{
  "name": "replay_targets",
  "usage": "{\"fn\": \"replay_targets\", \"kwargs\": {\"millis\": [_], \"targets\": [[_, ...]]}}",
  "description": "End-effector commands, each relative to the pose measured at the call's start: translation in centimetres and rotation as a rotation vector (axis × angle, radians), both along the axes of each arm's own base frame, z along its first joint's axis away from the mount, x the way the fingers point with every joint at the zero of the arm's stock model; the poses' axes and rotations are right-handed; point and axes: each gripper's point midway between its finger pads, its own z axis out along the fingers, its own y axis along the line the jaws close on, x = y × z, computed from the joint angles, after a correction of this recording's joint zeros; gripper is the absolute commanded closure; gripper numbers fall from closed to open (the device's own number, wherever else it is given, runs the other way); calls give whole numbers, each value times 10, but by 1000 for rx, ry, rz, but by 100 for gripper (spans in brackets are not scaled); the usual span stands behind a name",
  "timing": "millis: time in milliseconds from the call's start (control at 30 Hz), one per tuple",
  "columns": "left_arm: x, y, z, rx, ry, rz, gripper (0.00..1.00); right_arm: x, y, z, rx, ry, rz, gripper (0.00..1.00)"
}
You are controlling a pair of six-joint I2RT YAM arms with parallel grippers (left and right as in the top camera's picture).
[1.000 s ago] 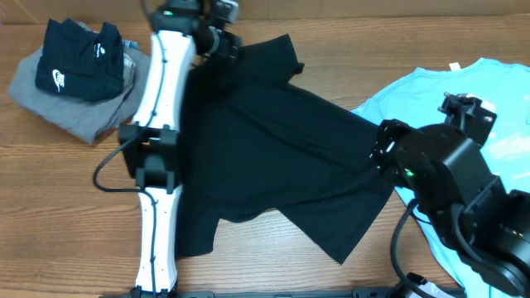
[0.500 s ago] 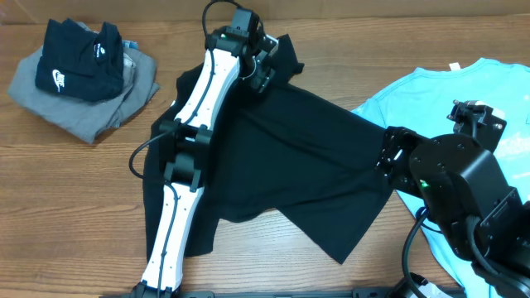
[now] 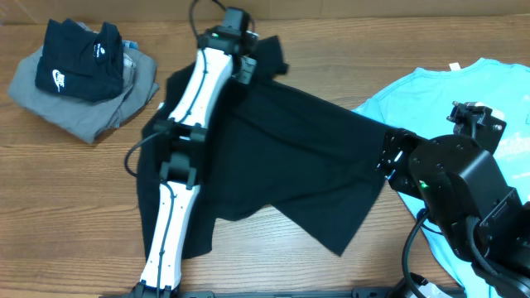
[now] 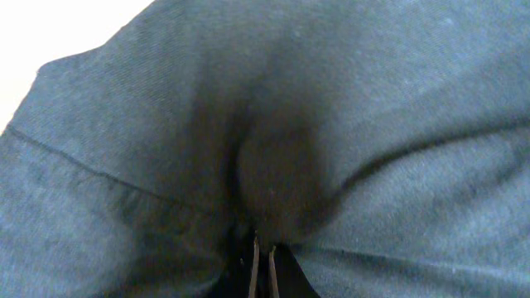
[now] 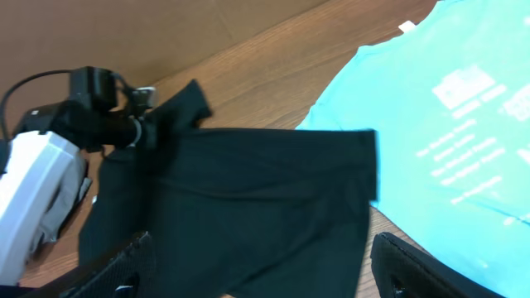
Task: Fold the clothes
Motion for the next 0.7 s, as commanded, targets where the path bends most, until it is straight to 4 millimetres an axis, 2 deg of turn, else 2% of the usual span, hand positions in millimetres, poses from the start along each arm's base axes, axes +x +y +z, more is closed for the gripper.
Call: {"fn": "replay_targets", "kwargs": {"millis": [0,100,167,267,367,500,667], "targets": [[22,95,15,3,-49,263,96,-1,-2,4,4,-12,-1,14],[31,103,47,-161,-85,254,96,0,-1,4,8,-17,-1,14],[35,101,70,-271,-113,227,95,2,0,4,8,-17,-2,14],[36,90,104,-386,-147,175,80,4,2,2,1,-8,-6,14],[31,84,143,-420,-192,140,76,10,0,-2,-4,0,-52,13],[12,82,205,-404,-268,88,67,22,-9,-9,-27,28,-124,9],[-34,84,300,-367,-388,30,61,53,-27,-33,-81,157,-112,7]]}}
